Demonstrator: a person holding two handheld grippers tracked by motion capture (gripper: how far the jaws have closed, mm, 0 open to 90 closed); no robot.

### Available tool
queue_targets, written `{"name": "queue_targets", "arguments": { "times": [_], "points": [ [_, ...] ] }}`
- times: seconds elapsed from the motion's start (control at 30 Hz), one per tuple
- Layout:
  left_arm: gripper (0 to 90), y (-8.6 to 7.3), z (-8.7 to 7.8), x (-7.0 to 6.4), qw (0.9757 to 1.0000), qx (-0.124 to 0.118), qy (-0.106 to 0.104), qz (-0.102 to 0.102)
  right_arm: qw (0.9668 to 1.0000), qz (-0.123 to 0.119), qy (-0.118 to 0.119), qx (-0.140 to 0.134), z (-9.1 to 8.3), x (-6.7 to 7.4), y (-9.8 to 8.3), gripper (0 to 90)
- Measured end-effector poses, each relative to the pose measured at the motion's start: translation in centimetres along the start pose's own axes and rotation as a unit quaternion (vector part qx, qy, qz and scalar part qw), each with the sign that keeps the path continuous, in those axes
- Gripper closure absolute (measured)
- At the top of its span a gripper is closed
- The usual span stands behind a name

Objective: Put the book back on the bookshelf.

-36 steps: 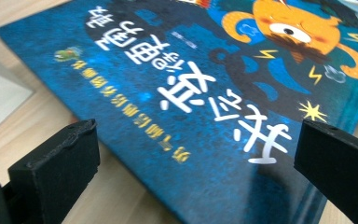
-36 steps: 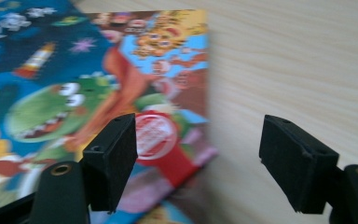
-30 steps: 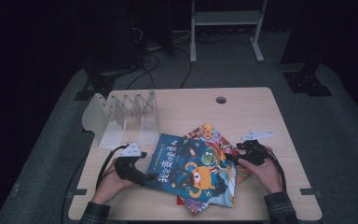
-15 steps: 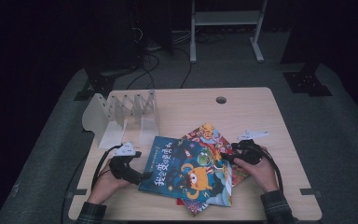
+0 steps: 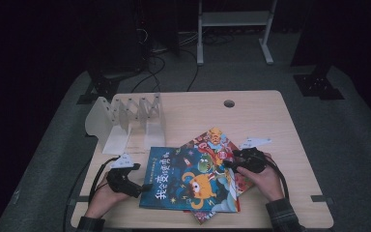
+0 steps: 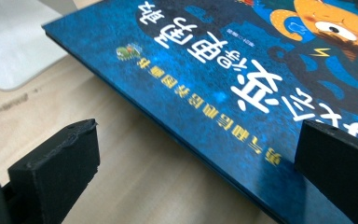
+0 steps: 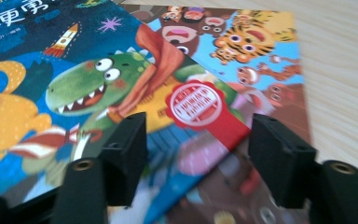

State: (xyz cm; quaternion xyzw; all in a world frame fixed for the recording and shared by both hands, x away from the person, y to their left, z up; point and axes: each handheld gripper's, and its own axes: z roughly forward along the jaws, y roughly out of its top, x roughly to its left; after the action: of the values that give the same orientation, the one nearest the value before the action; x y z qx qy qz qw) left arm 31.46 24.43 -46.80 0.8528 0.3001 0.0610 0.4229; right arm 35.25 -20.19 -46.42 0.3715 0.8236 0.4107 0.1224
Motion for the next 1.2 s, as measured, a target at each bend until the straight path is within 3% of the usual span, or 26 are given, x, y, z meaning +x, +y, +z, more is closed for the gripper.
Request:
{"name": "queue_targets", "arguments": {
  "times": [0.07, 0.1, 0.27, 0.33, 0.5, 0.63, 0.67, 0.83, 0.97, 1.2],
  "points": [
    [0.0, -0.2, 0.0, -0.1, 1.0, -0.005, -0.002, -0.007, 1.0, 0.0, -0.001, -0.002, -0.3, 0.0, -0.2, 41.2],
    [0.0, -0.4, 0.0, -0.1, 0.9999, -0.006, -0.004, -0.012, 1.0, 0.0, -0.001, -0.004, -1.4, -0.1, -0.9, 46.5],
    [0.0, -0.6, 0.0, -0.4, 0.9998, -0.006, -0.012, -0.018, 1.0, -0.002, 0.005, -0.002, -2.7, 0.0, -2.0, 59.5],
    [0.0, -0.7, 0.4, -0.5, 0.9992, -0.005, -0.029, -0.029, 0.9998, -0.008, 0.02, 0.005, -3.6, 0.3, -2.7, 71.1],
    [0.0, -0.7, 0.8, -0.6, 0.9981, -0.007, -0.045, -0.041, 0.9979, -0.028, 0.056, 0.019, -3.8, 1.4, -3.3, 83.8],
    [0.0, -0.7, 1.2, -0.6, 0.997, -0.006, -0.058, -0.052, 0.9969, -0.041, 0.06, 0.03, -3.6, 2.1, -3.3, 86.6],
    [0.0, -0.8, 1.4, -0.7, 0.9959, -0.006, -0.069, -0.059, 0.9967, -0.048, 0.057, 0.032, -3.6, 2.1, -3.2, 86.6],
    [0.0, -0.8, 1.8, -0.7, 0.9941, -0.004, -0.085, -0.067, 0.996, -0.052, 0.062, 0.036, -3.6, 2.2, -3.3, 88.4],
    [0.0, -0.8, 2.4, -1.1, 0.9912, 0.001, -0.107, -0.077, 0.9957, -0.053, 0.066, 0.037, -3.6, 2.2, -3.3, 88.8],
    [0.0, -0.6, 2.5, -1.4, 0.9903, 0.016, -0.114, -0.077, 0.9952, -0.059, 0.069, 0.037, -3.7, 2.2, -3.3, 88.9]
  ]
}}
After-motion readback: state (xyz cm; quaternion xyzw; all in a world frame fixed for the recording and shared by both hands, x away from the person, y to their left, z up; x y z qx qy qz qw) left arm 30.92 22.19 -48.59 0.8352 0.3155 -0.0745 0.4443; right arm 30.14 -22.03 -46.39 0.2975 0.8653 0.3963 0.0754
